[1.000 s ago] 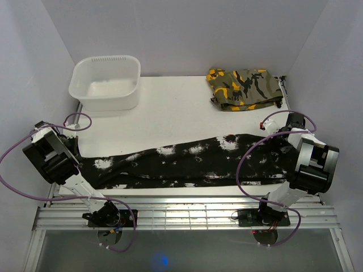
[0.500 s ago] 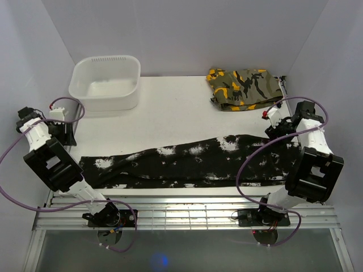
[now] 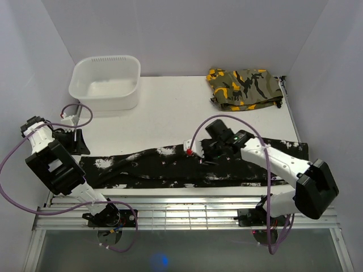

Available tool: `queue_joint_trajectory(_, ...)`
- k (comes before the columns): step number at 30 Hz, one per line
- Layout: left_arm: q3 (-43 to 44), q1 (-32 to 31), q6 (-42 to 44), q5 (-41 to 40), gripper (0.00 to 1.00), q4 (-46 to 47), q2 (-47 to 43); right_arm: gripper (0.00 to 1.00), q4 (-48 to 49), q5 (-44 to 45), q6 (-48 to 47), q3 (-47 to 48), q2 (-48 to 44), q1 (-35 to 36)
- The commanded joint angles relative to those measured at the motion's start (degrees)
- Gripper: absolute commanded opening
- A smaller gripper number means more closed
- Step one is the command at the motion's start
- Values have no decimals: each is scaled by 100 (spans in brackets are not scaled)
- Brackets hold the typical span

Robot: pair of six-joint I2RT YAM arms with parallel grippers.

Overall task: Fold and stack the trousers
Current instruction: Fold the trousers

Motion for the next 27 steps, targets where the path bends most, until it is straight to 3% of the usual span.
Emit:
queue_joint_trajectory(1, -276, -8, -65, 181, 62, 30, -378, 40, 842, 728, 956, -121, 491, 853)
queue_joint_trajectory(5, -584, -8, -699, -285, 57, 706, -492, 38, 1386, 1160, 1220, -156, 1073, 1591)
queue_joint_trajectory(9, -777, -16, -1130, -461, 54, 1294, -361, 35, 1607, 1301, 1343, -261, 1355, 1847)
queue_joint_trajectory(18, -1331, -16, -1227, -1058, 50, 2200, 17, 34, 1616, 1485, 1484, -428, 1645, 2102)
queue_joint_trajectory(27, -1454, -16, -1210, -1401, 51, 2518, -17, 33, 1678, 1565, 1519, -507, 1812, 2129)
